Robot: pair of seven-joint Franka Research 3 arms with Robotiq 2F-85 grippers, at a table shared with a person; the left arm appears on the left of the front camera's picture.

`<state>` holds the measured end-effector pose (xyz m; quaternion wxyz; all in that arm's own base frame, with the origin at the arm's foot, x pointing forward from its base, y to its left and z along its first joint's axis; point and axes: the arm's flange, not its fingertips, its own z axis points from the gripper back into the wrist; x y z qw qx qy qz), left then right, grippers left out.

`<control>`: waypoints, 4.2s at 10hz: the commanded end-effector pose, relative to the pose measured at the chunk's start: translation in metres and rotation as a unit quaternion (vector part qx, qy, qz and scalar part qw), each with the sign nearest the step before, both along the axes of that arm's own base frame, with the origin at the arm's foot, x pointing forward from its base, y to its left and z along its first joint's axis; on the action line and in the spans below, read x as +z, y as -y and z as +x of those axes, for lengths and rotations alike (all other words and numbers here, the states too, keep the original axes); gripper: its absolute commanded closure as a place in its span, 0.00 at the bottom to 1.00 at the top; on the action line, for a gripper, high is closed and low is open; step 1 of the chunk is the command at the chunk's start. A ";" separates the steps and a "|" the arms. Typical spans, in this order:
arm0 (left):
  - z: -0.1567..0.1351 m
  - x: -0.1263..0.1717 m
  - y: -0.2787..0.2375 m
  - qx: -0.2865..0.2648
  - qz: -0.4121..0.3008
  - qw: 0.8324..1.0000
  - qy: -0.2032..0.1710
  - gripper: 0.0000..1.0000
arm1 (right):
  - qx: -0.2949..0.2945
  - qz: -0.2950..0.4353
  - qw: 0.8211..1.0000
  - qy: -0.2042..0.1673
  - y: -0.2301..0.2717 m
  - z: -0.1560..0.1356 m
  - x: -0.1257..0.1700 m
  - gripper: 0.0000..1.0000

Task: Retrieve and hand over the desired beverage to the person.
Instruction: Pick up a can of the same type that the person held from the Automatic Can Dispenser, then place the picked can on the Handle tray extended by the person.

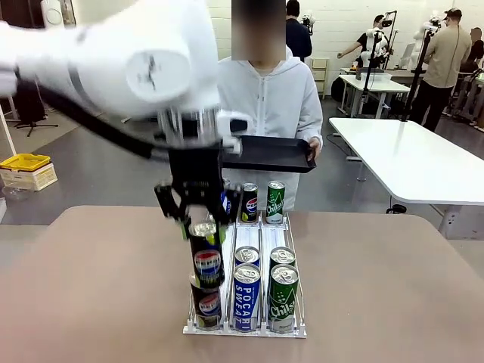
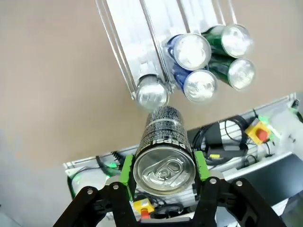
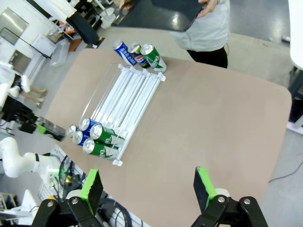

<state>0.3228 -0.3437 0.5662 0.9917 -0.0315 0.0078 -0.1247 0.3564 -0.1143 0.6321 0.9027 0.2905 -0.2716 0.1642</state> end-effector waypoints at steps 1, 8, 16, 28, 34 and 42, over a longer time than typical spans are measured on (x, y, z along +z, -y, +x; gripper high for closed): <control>0.020 0.050 0.014 -0.039 0.037 0.998 -0.019 0.95 | 0.010 0.013 1.000 0.007 0.001 0.003 0.001 0.00; 0.120 0.077 0.023 -0.048 -0.020 0.996 0.067 0.95 | 0.010 0.013 1.000 0.007 0.001 0.003 0.001 0.00; 0.139 0.055 0.033 -0.045 -0.032 0.996 0.064 0.95 | 0.010 0.013 1.000 0.007 0.001 0.003 0.001 0.00; 0.139 0.055 0.033 -0.045 -0.032 0.996 0.064 0.95 | 0.010 0.013 1.000 0.007 0.001 0.003 0.001 0.00; 0.143 0.050 0.036 -0.047 -0.027 0.996 0.065 0.41 | 0.010 0.013 1.000 0.007 0.001 0.003 0.001 0.00; 0.253 0.079 0.031 -0.050 0.040 0.995 0.071 0.41 | 0.010 0.013 1.000 0.007 0.001 0.003 0.001 0.00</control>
